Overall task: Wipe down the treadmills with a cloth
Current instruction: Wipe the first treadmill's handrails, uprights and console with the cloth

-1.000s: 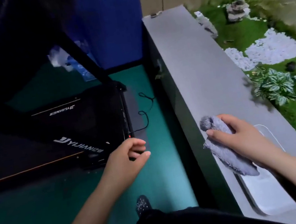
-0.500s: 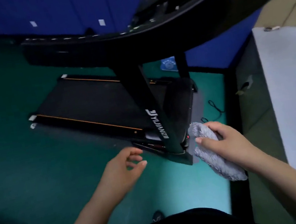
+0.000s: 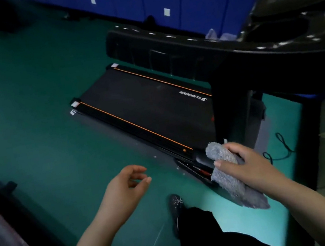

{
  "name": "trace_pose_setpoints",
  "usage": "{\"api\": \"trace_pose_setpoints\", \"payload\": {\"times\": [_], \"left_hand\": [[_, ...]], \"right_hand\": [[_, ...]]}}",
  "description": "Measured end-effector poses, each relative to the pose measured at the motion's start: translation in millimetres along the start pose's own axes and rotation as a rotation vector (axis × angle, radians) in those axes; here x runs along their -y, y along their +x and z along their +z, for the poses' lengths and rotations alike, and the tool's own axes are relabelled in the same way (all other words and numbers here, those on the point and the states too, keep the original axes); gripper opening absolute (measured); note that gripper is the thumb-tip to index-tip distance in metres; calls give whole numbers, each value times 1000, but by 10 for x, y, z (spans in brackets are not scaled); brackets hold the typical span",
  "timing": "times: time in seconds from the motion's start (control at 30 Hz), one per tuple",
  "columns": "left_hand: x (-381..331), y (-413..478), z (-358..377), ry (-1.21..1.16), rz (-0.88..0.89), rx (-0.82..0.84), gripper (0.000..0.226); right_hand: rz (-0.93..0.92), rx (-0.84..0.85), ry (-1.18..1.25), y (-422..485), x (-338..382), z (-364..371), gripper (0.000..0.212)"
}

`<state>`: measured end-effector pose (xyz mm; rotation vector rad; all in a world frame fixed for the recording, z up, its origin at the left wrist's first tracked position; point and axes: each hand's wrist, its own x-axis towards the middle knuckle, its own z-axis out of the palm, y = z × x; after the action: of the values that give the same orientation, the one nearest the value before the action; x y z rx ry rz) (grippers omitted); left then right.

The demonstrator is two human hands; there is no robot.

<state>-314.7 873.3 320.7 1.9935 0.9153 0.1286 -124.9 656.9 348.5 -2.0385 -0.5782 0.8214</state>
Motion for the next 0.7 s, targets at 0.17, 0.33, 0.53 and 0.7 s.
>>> {"api": "trace_pose_setpoints", "payload": {"times": [0.17,0.33,0.53,0.7], "left_hand": [[2,698,-315,-10,-6,-40,22],[-227,1418,-635,-37,81,-82,22],[-627,2086,-913,-71,239,-122,22],[-816,2755,-1195,-78,389,-253,27]], "right_hand": [[-45,4,94,787,419,204,20],[-106,-43,166,1364,831,307,26],[-220,-98,124,1682,1378,237,32],[-442,-312,-109,1884,1866,128,28]]}}
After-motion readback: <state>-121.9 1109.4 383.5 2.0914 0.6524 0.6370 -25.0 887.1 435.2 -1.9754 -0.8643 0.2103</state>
